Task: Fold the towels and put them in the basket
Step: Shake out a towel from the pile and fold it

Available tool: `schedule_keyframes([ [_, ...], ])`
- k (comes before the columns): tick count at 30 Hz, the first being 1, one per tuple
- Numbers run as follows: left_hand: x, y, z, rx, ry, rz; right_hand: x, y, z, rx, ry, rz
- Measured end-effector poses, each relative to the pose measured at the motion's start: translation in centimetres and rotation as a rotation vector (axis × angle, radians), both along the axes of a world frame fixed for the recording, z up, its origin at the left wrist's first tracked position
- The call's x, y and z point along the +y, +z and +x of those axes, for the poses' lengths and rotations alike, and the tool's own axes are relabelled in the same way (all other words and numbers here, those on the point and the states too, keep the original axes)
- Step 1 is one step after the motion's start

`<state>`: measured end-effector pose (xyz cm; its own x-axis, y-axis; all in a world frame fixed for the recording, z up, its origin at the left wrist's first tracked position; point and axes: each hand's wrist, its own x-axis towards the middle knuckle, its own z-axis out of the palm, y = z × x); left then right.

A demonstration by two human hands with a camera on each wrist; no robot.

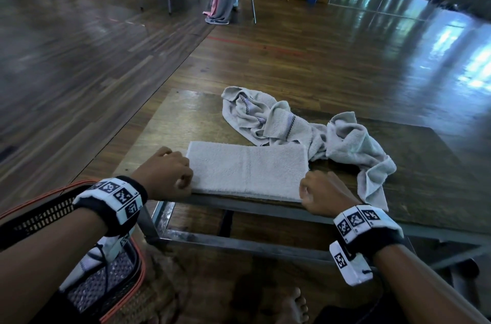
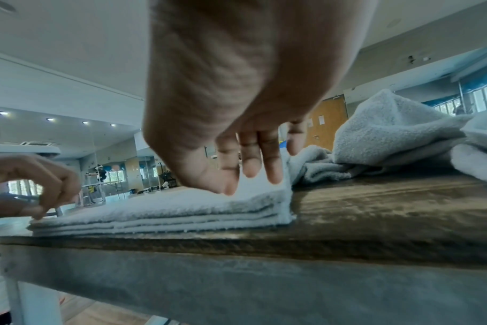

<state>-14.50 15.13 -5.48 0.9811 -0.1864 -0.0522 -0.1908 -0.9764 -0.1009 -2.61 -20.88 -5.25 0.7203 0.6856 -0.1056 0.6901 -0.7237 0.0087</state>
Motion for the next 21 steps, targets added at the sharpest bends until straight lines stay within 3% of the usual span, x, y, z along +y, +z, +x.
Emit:
schedule_keyframes([
  [4,-3.5,-0.1,0.6,-0.117,-0.040,-0.169,2.6,-0.1,-0.5,0.028,0.016,0.179],
  [8,-7.8,-1.4,1.7,0.000,-0.019,-0.319,5.4,-1.0,-1.6,0.194,0.054,0.242],
  [17,-7.6,-2.8,2.0,-0.059,-0.075,-0.312,5.3,-1.7,-1.3,0.167,0.085,0.200],
  [21,-6.2,-3.4,1.2,-0.100,-0.080,-0.174,3.6,-1.9,-1.0,0.114,0.101,0.156],
])
